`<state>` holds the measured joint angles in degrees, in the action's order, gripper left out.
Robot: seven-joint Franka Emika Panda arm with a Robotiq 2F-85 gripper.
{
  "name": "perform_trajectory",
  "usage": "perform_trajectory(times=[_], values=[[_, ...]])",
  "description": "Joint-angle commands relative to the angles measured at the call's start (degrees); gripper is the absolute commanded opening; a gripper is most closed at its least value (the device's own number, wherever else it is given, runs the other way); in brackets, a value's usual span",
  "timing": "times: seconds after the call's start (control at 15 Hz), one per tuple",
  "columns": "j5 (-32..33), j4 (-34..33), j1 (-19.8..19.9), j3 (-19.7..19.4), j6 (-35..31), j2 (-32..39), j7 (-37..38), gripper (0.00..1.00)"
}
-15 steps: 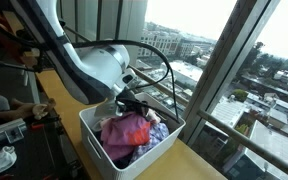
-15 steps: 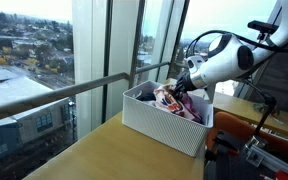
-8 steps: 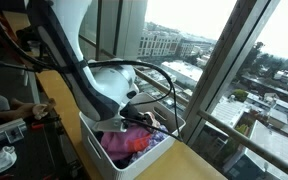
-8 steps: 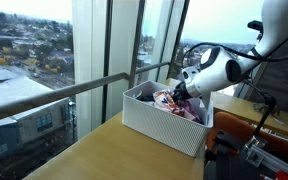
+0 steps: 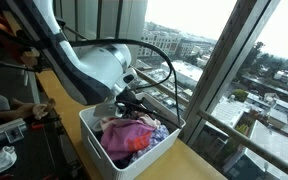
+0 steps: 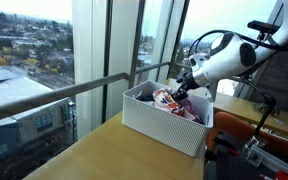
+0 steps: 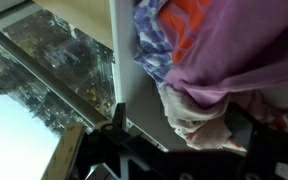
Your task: Put the clothes in the basket
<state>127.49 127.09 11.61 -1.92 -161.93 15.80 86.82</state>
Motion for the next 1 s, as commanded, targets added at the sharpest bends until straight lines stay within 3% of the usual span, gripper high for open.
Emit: perform_trajectory(times=[0.0, 0.4, 0.6, 0.93], values=[[-10.5, 5.8, -1.1, -1.4, -2.3, -7.9, -9.1, 1.0], [-21.6, 11.2, -1.6, 0.2, -3.7, -15.2, -18.2, 1.0], [-23.5, 11.2, -1.4, -0.2, -3.8, -16.1, -20.1, 1.0], [-21.3, 10.2, -1.6, 0.1, -2.8, -15.0, -17.5, 1.0]])
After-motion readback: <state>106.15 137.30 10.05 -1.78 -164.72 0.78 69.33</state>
